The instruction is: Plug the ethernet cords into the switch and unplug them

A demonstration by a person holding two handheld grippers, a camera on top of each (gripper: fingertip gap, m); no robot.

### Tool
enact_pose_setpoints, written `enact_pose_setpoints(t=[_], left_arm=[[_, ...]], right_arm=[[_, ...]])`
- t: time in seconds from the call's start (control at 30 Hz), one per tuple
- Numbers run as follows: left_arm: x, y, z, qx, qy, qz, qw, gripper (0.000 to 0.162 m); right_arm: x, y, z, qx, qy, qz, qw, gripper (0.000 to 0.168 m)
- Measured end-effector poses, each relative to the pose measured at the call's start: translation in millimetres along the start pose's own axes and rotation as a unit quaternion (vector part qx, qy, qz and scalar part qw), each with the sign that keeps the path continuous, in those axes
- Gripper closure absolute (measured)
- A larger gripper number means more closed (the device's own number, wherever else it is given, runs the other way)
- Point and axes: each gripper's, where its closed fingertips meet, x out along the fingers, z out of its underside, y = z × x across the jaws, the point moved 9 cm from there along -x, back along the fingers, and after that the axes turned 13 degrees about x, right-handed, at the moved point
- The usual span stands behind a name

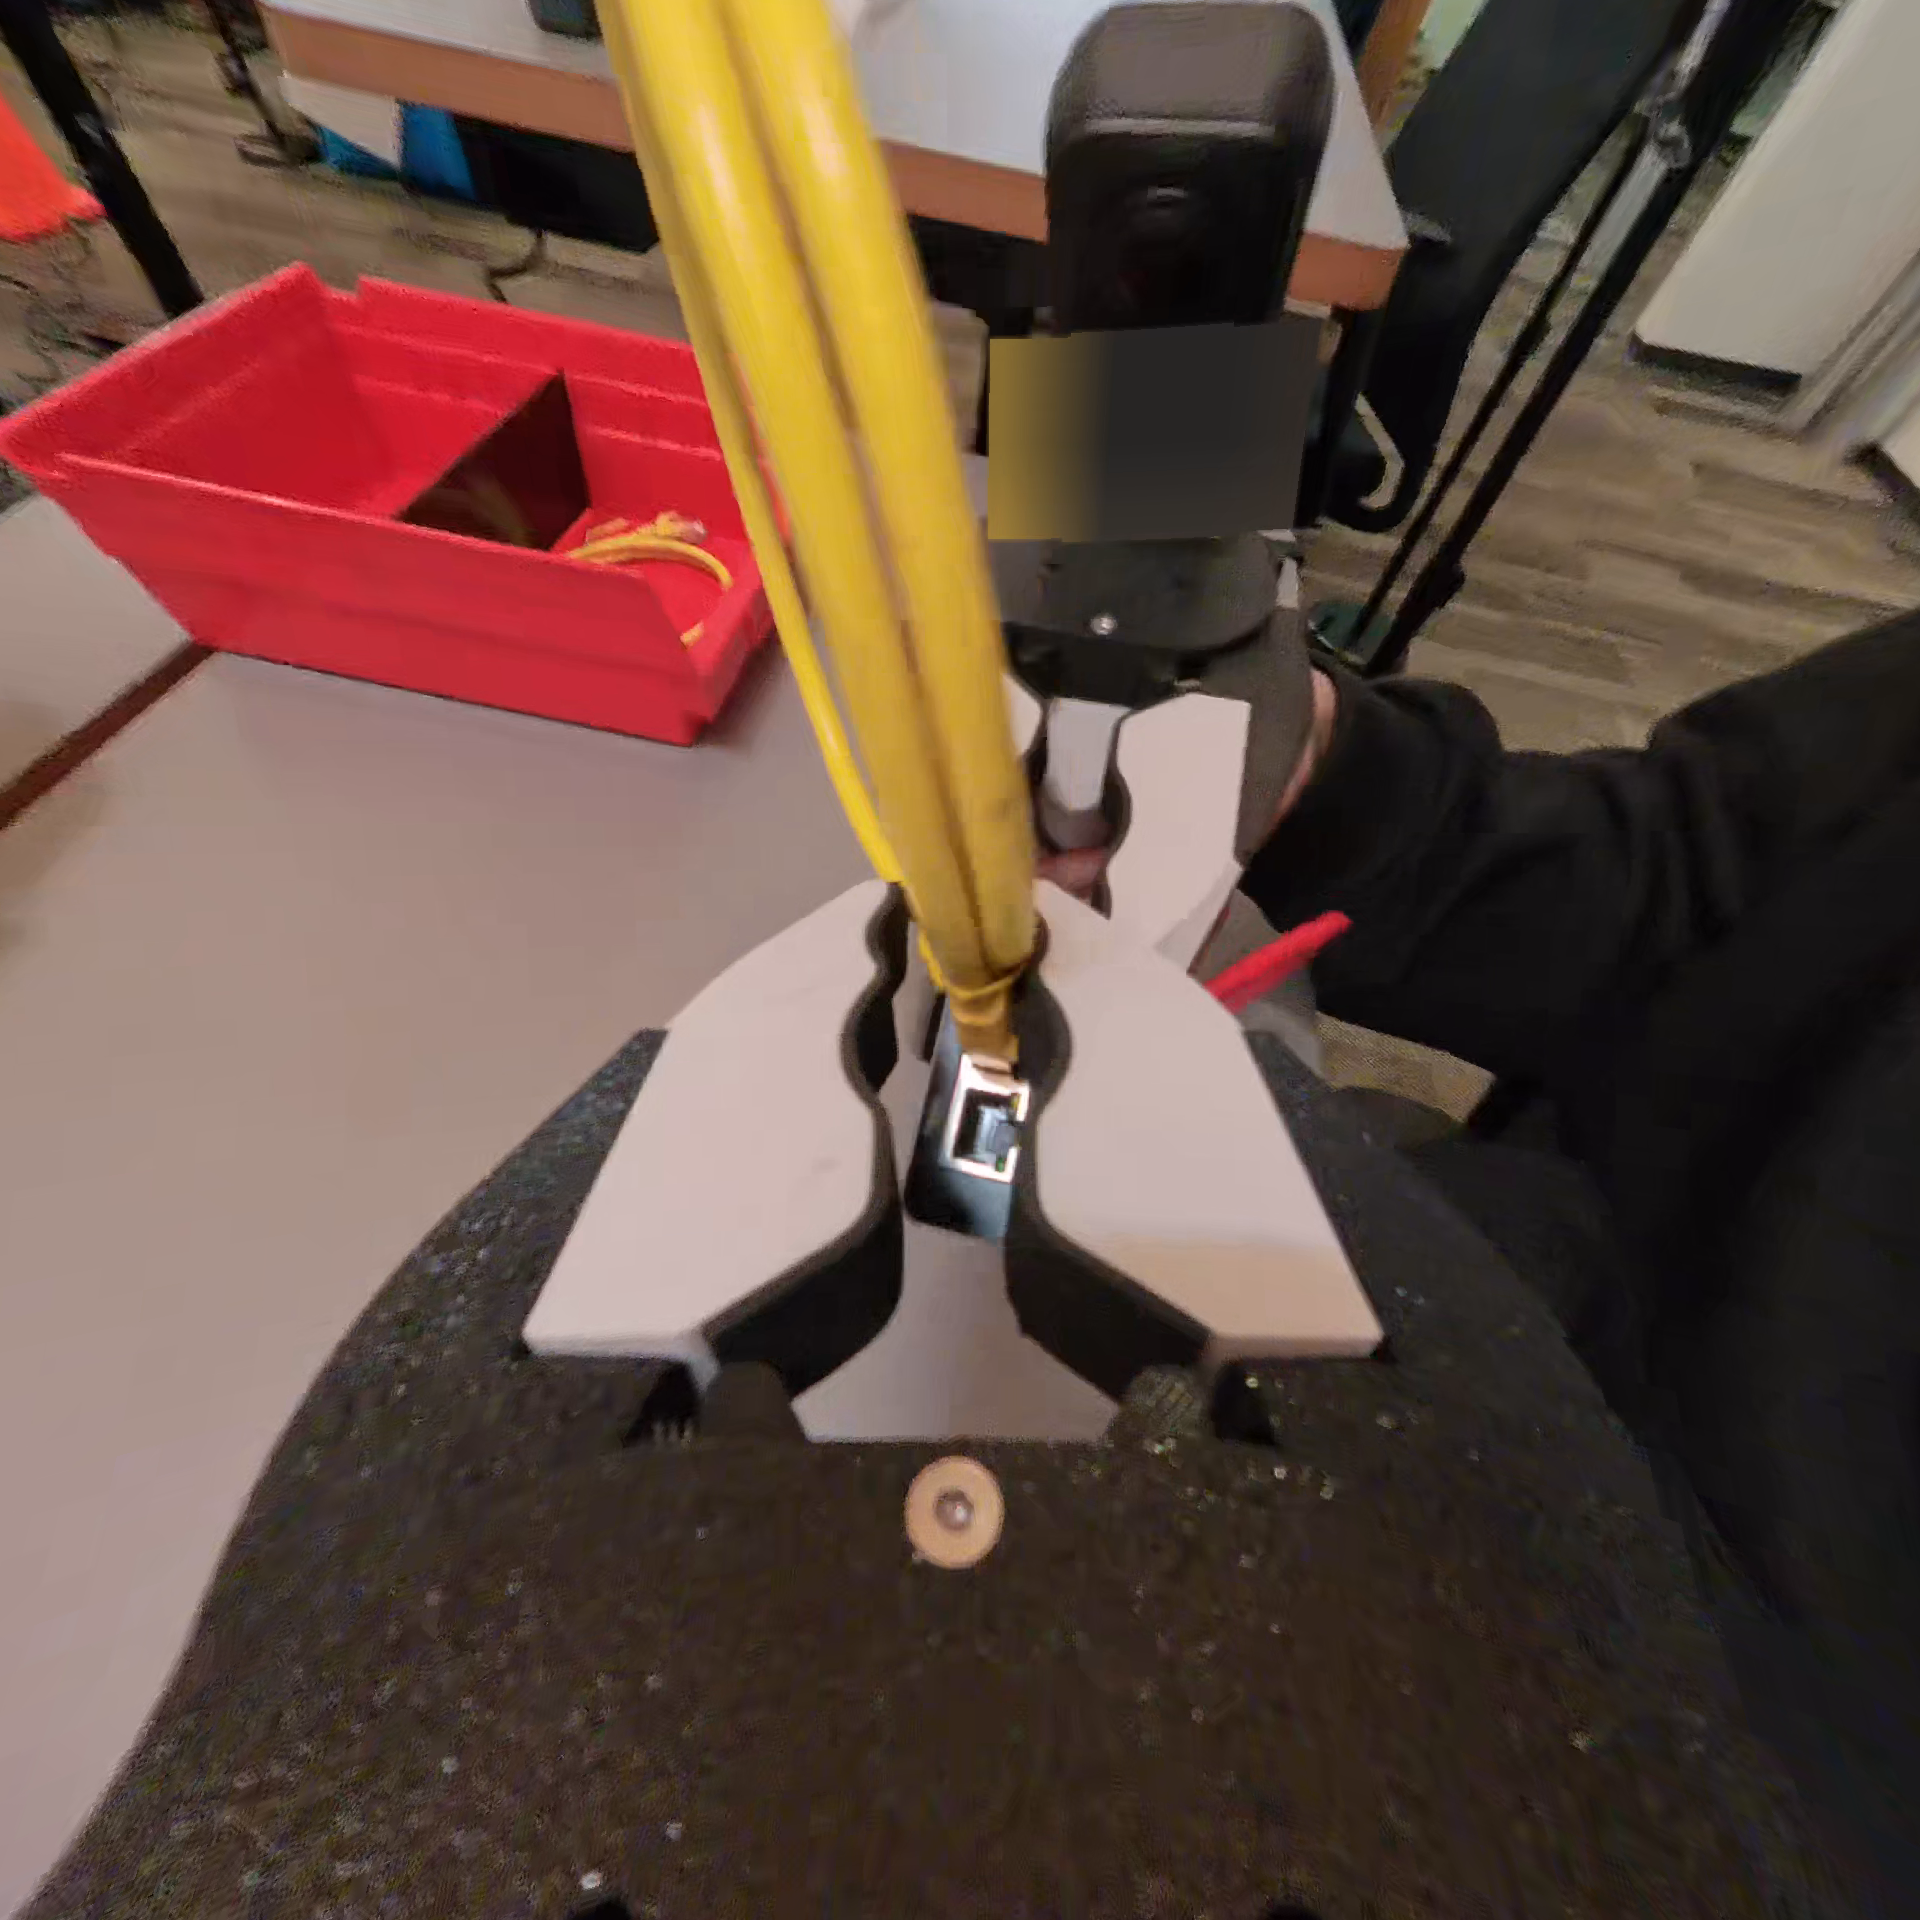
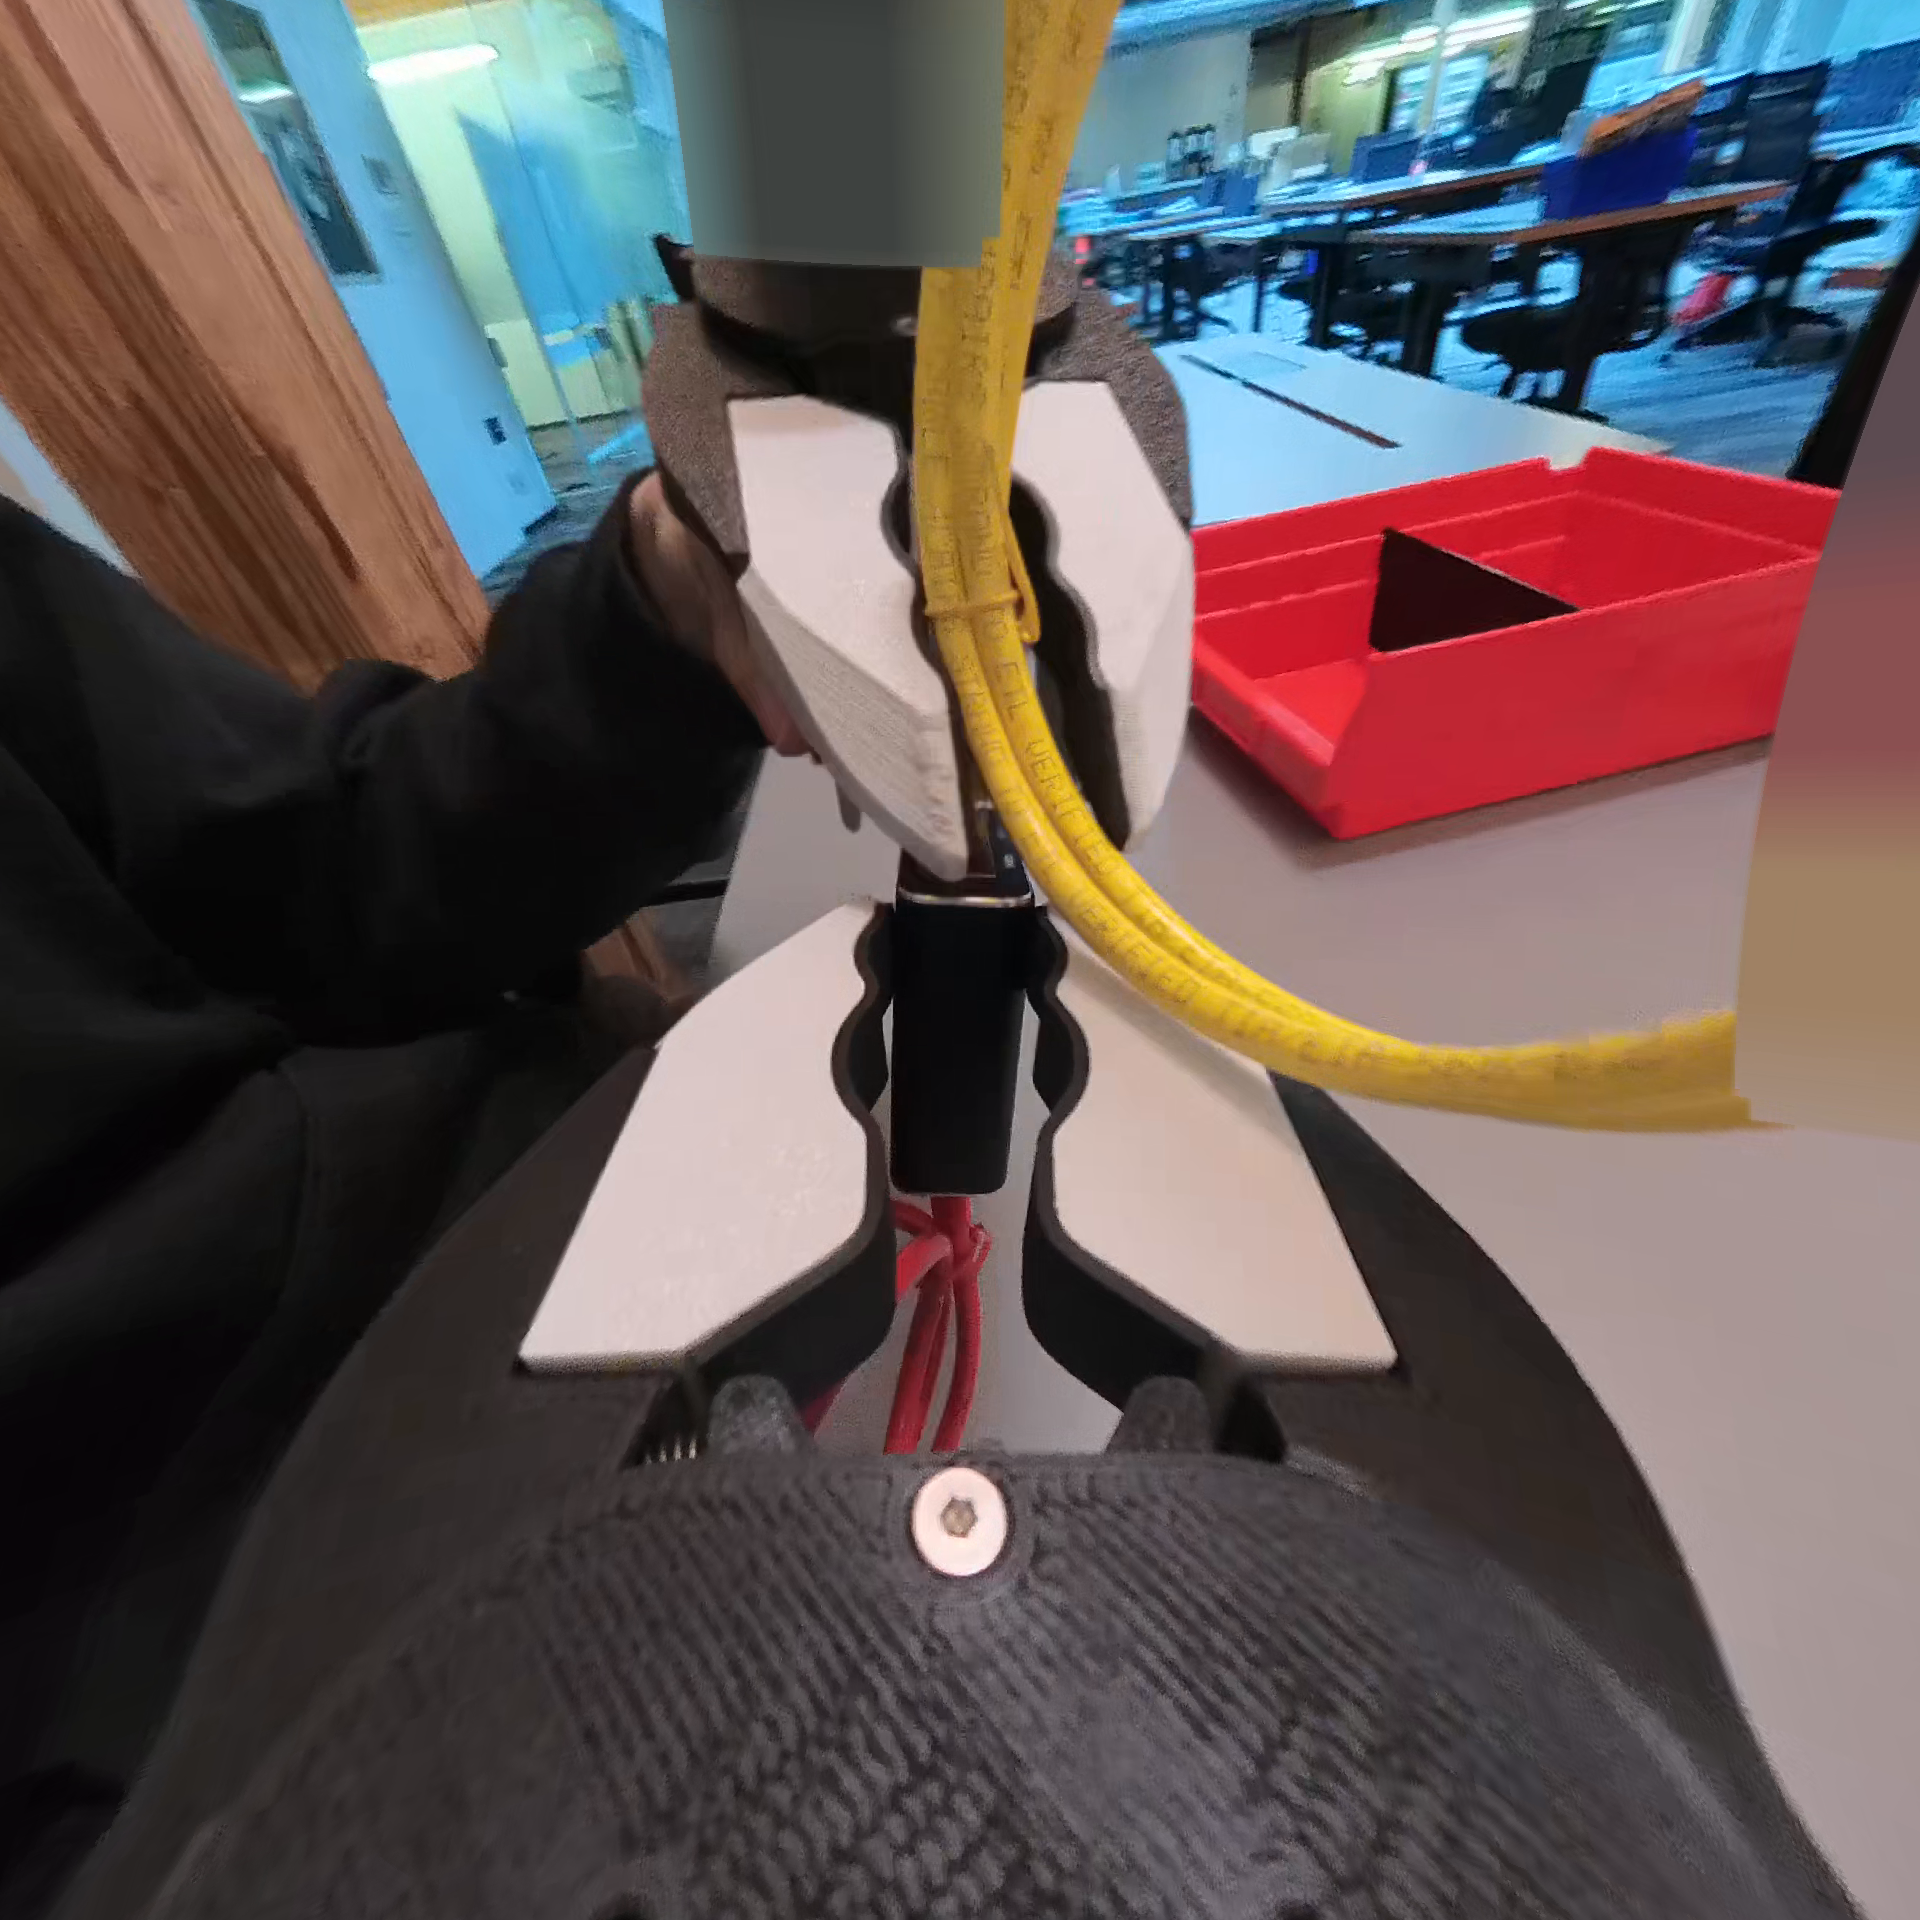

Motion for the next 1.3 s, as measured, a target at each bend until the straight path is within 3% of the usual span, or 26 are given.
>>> enact_pose_setpoints(t=[0.13, 0.23, 0.3, 0.37, 0.43, 0.5, 0.57, 0.63, 0.7, 0.77, 0.8, 0.83, 0.9, 0.97, 1.13, 1.23, 1.3], left_arm=[[-0.3, -6.8, -0.6, -0.027, 0.058, -0.037, 0.997, 0.149], [-10.9, -21.8, 6.5, -0.061, 0.079, -0.109, 0.989, 0.149], [-22.2, -32.1, 12.1, -0.105, 0.119, -0.142, 0.977, 0.15], [-33.3, -40.0, 15.9, -0.126, 0.161, -0.178, 0.963, 0.15], [-43.5, -45.1, 15.9, -0.138, 0.208, -0.215, 0.944, 0.15], [-51.5, -46.3, 11.3, -0.148, 0.267, -0.233, 0.923, 0.15], [-57.0, -44.5, 5.1, -0.147, 0.315, -0.245, 0.905, 0.15], [-61.1, -39.6, -1.6, -0.142, 0.355, -0.246, 0.891, 0.15], [-63.8, -33.6, -6.3, -0.139, 0.39, -0.246, 0.876, 0.15], [-64.1, -28.1, -7.1, -0.145, 0.416, -0.235, 0.866, 0.15], [-63.0, -25.9, -6.0, -0.151, 0.43, -0.23, 0.86, 0.15], [-60.9, -23.9, -4.0, -0.157, 0.443, -0.226, 0.853, 0.15], [-54.8, -22.0, 0.6, -0.167, 0.464, -0.22, 0.842, 0.15], [-51.9, -23.6, 5.9, -0.167, 0.47, -0.242, 0.832, 0.15], [-59.3, -31.2, 12.1, -0.166, 0.461, -0.279, 0.826, 0.15], [-66.4, -31.8, 10.4, -0.152, 0.462, -0.292, 0.823, 0.15], [-67.6, -30.8, 9.1, -0.144, 0.467, -0.299, 0.819, 0.15]], right_arm=[[-13.5, 4.1, -8.0, -0.024, 0.061, 0.049, 0.997, 0.143], [-46.8, -1.9, -26.2, -0.072, 0.13, 0.166, 0.975, 0.126], [-73.8, -21.9, -41.8, -0.098, 0.169, 0.209, 0.958, 0.127], [-85.9, -49.7, -53.5, -0.093, 0.186, 0.16, 0.965, 0.144], [-75.0, -72.5, -56.6, -0.053, 0.173, 0.029, 0.983, 0.159], [-46.1, -77.6, -49.8, 0.004, 0.124, -0.086, 0.989, 0.16], [-8.8, -59.9, -32.3, 0.07, 0.05, -0.111, 0.99, 0.155], [21.8, -25.0, -16.9, 0.129, 0.078, -0.05, 0.987, 0.156], [34.2, 2.7, -6.3, 0.203, 0.218, -0.062, 0.953, 0.152], [22.6, 18.4, 0.8, 0.278, 0.417, -0.108, 0.858, 0.153], [13.2, 21.6, 4.4, 0.267, 0.493, -0.119, 0.82, 0.164], [7.6, 22.9, 7.5, 0.234, 0.526, -0.103, 0.811, 0.168], [11.9, 25.7, 10.7, 0.213, 0.466, -0.034, 0.858, 0.167], [17.4, 24.1, 8.4, 0.203, 0.415, -0.057, 0.885, 0.159], [30.1, 29.3, 14.1, 0.262, 0.326, -0.16, 0.894, 0.135], [41.2, 22.5, 23.9, 0.274, 0.182, -0.243, 0.913, 0.14], [49.5, 19.9, 29.3, 0.267, 0.134, -0.23, 0.926, 0.142]])
